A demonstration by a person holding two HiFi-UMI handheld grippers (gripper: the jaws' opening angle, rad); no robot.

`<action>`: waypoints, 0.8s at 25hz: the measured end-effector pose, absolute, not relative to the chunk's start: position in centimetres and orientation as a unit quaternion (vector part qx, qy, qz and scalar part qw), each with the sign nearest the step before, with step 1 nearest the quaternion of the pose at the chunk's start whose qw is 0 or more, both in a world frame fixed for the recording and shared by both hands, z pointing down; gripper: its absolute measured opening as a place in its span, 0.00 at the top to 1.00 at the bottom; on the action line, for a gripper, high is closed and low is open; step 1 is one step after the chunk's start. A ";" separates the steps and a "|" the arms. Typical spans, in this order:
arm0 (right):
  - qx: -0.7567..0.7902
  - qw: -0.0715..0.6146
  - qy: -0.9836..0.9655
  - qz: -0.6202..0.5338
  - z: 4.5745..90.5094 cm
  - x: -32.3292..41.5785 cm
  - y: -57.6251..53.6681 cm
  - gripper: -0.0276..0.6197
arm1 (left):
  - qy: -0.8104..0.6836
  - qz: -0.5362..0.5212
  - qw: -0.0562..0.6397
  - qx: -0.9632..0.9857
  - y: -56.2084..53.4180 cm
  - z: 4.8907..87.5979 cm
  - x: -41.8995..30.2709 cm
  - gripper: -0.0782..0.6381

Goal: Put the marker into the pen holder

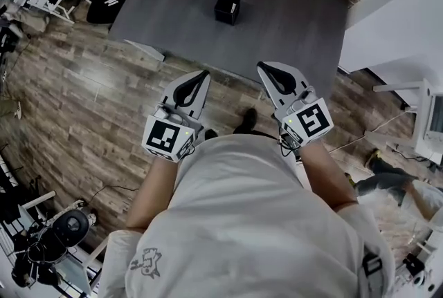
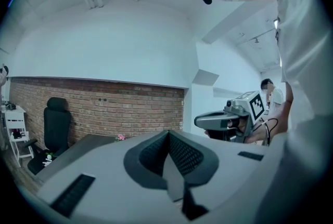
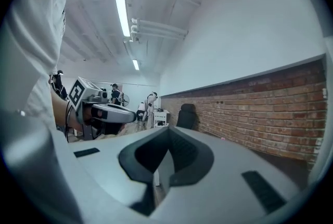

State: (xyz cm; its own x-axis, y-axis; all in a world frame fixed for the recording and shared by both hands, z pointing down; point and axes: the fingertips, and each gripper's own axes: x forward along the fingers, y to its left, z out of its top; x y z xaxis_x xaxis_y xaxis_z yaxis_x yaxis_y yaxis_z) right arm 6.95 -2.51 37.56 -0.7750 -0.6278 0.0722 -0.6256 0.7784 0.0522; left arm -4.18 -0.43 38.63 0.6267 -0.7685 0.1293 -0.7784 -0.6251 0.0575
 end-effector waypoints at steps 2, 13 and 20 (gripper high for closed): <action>0.336 0.041 -0.941 -0.018 37.2 5.8 -1.1 0.95 | -0.428 0.043 0.051 0.901 0.8 38.3 -5.5 0.88; 0.356 0.058 -0.932 -0.032 37.4 1.0 6.0 0.95 | -0.415 0.033 0.053 0.908 7.2 38.7 -10.7 0.88; 0.358 0.056 -0.931 -0.033 37.5 -0.8 8.8 0.95 | -0.413 0.030 0.052 0.909 8.9 38.6 -12.5 0.88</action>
State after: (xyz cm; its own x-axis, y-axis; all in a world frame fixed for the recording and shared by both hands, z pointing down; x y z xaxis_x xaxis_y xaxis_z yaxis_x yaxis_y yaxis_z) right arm -0.79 8.76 37.54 -0.7371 -0.6710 0.0806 -0.6636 0.7412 0.1013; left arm -12.53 8.94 38.60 0.6564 -0.7480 0.0982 -0.7543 -0.6528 0.0699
